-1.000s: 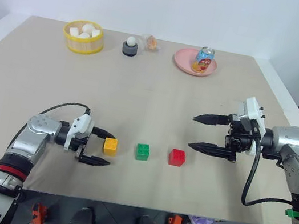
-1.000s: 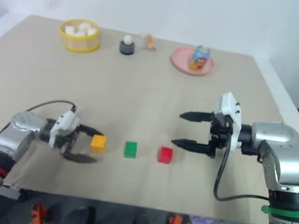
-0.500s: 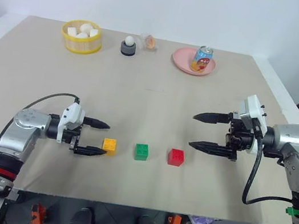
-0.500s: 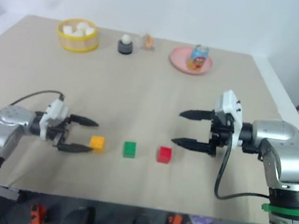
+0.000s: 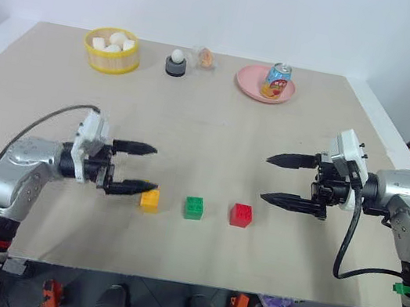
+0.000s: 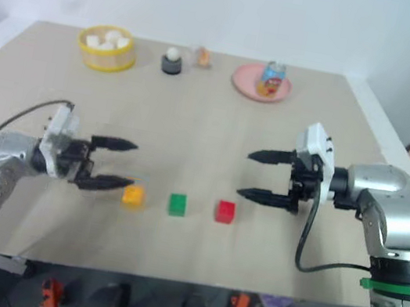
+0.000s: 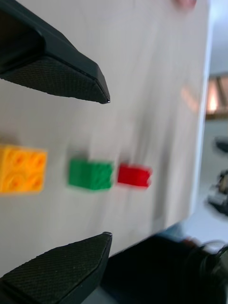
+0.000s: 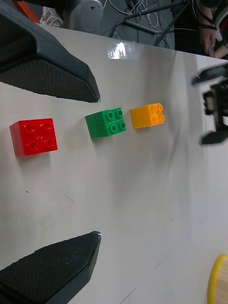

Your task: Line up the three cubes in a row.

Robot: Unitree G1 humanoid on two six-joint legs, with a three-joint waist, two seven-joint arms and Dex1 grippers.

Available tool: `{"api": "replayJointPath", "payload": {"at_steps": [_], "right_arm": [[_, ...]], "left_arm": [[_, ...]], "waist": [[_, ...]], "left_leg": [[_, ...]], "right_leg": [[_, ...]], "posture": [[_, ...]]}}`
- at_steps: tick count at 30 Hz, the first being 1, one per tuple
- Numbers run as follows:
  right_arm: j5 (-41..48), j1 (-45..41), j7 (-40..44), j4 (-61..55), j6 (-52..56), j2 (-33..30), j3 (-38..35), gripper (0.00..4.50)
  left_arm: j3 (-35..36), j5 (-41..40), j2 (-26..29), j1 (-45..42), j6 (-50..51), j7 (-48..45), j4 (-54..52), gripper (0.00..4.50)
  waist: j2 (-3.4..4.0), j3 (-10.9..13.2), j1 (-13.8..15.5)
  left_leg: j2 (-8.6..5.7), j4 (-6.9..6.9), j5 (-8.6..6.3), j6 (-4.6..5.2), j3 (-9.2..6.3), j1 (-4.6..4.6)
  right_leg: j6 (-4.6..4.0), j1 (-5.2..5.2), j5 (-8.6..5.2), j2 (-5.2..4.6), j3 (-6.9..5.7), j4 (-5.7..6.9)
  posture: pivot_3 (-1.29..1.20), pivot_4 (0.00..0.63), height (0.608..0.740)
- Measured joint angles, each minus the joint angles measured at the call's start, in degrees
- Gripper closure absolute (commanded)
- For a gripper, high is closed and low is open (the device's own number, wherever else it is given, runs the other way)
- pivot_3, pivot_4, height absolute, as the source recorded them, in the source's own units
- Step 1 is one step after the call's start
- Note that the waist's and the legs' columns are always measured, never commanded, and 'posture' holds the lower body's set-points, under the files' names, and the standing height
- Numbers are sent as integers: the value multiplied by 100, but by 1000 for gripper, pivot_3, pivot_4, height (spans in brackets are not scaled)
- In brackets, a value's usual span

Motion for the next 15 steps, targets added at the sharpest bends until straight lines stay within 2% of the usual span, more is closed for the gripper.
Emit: {"api": "replayJointPath", "payload": {"at_steps": [3, 7, 11, 15], "right_arm": [[-98, 0, -140, 60, -99, 9, -3, 0], [-338, -9, -661, 418, -331, 174, -117, 0], [-765, 196, -1826, 1053, -660, 486, -531, 0], [-935, 701, -2810, 1155, -707, 892, -923, 0]], "left_arm": [[482, -150, -99, -321, 256, 846, -2, 18], [825, -113, -259, -264, 528, 1908, -45, 18], [1166, 63, -446, 322, 1229, 3436, -298, 18], [1454, 177, -789, 1011, 1573, 4537, -890, 18]], "waist": [[0, 0, -1], [0, 0, -5], [-1, -1, -3], [-3, -1, 4]], "left_leg": [[0, 0, 0, 0, 1, 2], [0, -1, 0, 0, 0, 3], [-4, -3, 0, 0, -4, 2], [-8, -5, -1, -2, -7, -3]], "right_leg": [[1, 3, 0, 0, 0, 0], [3, 4, 0, 0, 0, 0], [10, 7, -2, 0, 2, 0], [24, 7, 2, -1, 5, -1]], "posture": [[0, 150, 740], [0, 150, 740], [0, 150, 740], [0, 150, 740]]}}
